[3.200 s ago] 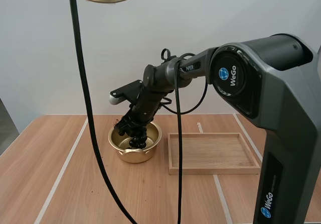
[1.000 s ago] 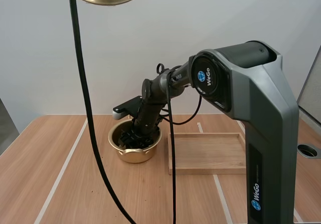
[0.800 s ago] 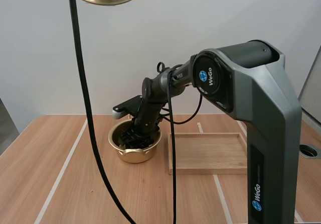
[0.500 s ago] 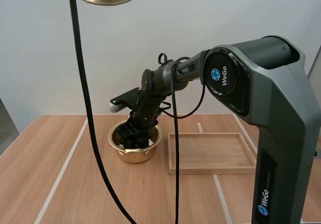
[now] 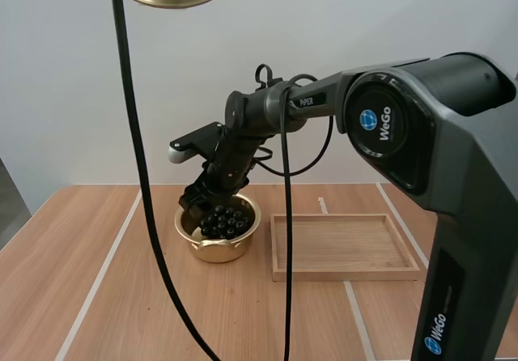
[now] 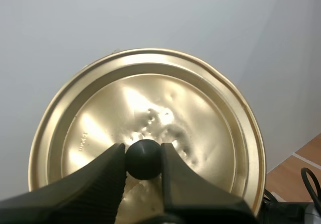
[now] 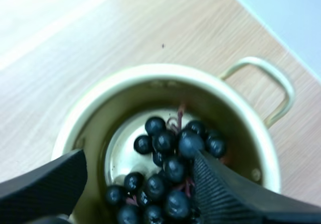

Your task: Open the pot, put the grape inside, and close it

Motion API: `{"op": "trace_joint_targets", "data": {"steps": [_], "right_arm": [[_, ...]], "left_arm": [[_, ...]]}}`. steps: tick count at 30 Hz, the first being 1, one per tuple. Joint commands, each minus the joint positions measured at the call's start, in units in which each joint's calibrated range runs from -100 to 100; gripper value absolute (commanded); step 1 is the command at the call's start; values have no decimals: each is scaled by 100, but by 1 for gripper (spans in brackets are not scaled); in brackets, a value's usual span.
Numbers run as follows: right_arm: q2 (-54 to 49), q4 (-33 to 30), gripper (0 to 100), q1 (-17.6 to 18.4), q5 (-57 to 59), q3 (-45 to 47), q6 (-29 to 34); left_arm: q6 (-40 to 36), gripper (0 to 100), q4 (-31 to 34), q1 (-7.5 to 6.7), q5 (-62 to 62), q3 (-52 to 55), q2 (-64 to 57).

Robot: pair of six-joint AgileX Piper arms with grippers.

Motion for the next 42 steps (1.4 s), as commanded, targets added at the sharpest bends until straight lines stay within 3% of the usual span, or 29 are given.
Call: {"op": "trace_joint_targets", "data": {"steps": [1,16,22,25,32,42], "right_arm": [[-271,-116,100,5,222,-190,-6],[-1660,-1293,100,-29,711,-222,651],[-2135,-1293,100,-424,1096,-222,659],[-2400,-1270,83,-720,1233,-222,659],[-2954,-1245,0,-1386,1474,-222,659],[-3496,-1142,0,-2122,1632,-110,659]], "left_arm": [[-70,0,-131,-27,-136,-83,-42],[-215,0,0,-27,82,-83,-42],[-256,0,14,-27,352,-83,-42],[-256,0,14,-27,574,-83,-18],[-311,0,3,-27,774,-67,182],[-404,0,-58,-27,783,670,561]]}}
